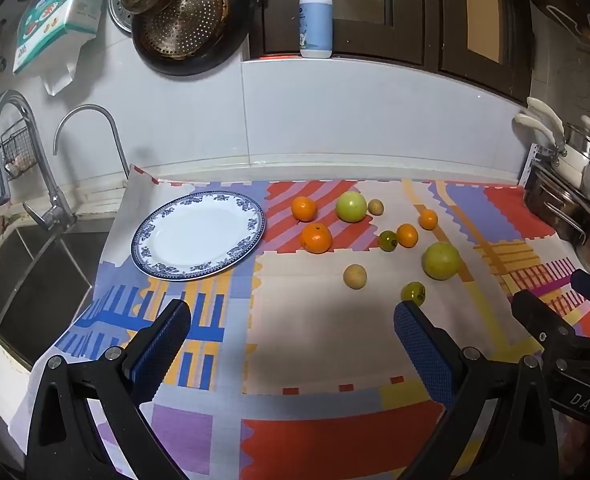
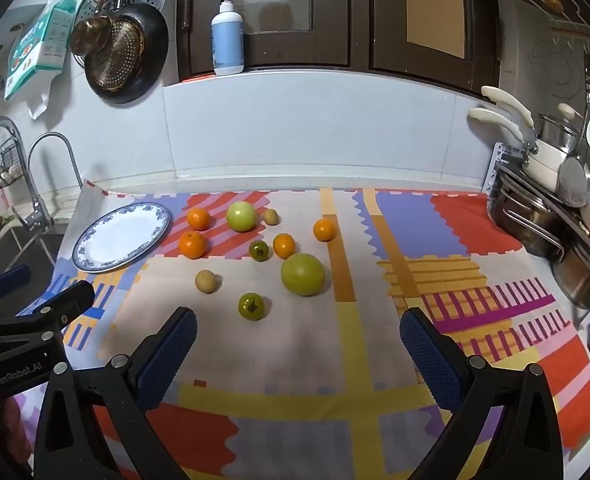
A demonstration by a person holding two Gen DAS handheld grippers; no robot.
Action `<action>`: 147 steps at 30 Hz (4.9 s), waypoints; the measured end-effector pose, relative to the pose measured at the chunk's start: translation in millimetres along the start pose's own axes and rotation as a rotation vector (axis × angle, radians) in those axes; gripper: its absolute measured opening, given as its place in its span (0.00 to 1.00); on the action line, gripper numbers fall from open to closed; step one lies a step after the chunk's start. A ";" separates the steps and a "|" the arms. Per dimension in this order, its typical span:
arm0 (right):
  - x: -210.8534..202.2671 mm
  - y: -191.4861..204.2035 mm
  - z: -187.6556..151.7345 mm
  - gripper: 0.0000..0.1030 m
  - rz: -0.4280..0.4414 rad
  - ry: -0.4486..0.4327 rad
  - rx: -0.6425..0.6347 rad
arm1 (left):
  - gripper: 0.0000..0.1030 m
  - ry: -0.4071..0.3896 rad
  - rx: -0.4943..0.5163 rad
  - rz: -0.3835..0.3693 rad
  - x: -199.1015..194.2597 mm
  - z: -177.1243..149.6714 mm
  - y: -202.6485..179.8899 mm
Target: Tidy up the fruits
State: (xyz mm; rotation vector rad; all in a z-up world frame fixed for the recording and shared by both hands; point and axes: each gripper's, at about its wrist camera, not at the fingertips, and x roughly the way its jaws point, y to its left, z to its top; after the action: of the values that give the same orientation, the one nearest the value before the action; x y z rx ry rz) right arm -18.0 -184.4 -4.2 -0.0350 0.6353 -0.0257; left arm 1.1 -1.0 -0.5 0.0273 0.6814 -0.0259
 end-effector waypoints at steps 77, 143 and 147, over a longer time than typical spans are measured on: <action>-5.6 2.8 4.6 0.99 -0.003 -0.030 0.001 | 1.00 -0.051 -0.008 0.009 -8.2 0.3 8.5; 149.8 39.1 -4.0 0.30 0.223 0.300 -0.081 | 0.29 0.216 0.352 -0.430 176.1 17.0 -39.5; 148.3 39.0 -3.4 0.30 0.219 0.292 -0.084 | 0.29 0.197 0.329 -0.412 167.6 21.1 -35.2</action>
State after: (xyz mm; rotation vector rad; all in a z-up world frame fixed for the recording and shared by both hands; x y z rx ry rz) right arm 99.9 -150.7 -96.4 -0.0431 0.9294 0.2106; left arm 143.3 -39.4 -90.3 0.2078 0.8652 -0.5378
